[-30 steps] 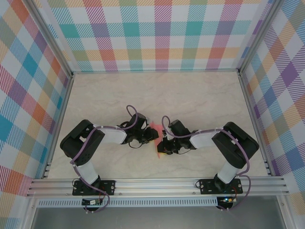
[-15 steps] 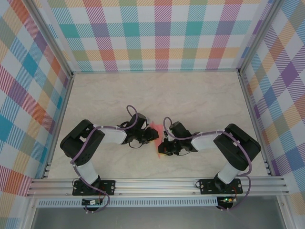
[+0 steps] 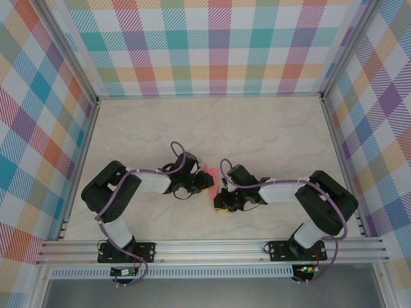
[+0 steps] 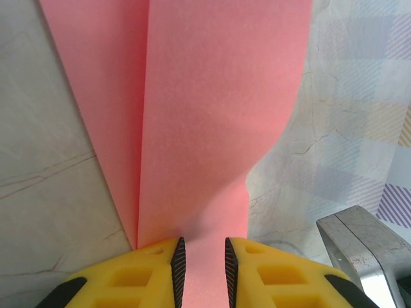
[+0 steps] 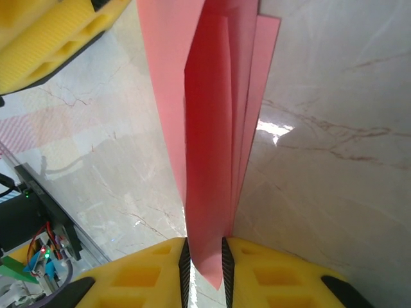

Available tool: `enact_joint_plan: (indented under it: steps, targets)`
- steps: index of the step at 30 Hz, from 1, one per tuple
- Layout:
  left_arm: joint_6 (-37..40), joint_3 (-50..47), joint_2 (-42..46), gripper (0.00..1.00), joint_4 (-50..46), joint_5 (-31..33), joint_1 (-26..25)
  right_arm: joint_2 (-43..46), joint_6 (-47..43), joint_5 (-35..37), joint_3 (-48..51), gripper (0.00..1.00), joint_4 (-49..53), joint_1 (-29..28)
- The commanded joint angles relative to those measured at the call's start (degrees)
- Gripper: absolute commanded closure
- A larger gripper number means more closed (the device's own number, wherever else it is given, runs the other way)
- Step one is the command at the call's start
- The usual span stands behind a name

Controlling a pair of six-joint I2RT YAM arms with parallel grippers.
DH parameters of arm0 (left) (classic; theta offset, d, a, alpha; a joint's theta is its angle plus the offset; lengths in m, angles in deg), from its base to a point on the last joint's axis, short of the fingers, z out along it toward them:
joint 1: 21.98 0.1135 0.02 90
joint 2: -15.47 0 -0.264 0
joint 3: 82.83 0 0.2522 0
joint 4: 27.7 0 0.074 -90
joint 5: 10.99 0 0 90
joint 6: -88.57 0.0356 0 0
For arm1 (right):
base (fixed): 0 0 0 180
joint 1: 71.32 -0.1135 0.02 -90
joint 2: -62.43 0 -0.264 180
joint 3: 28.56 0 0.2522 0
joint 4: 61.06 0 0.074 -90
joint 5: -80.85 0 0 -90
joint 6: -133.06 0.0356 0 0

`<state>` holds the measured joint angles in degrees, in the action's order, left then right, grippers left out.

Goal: Fold a paper plane with a square sheet of paper (pick it up from the middle)
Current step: Fold the wing for the fifth time at the center of the table.

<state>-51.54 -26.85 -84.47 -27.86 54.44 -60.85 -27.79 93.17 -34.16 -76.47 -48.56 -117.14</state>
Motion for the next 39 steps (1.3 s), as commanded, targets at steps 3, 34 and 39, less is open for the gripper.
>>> enact_joint_plan:
  steps: [3, 34, 39]
  targets:
    - [-0.2, -0.3, -2.2, 0.74, -4.6, 0.9, -0.6, -3.3, 0.0, 3.7, -1.5, 0.82, 7.8, -1.4]
    - [-0.5, -0.5, -2.0, 0.75, -6.2, 1.6, -0.6, 5.3, 4.8, 3.4, -3.3, 0.87, -5.1, -1.9]
    - [-0.4, -0.1, -2.0, 0.75, -6.4, 1.6, -0.6, 0.2, 7.8, 2.6, -3.7, 0.87, -10.8, -2.0]
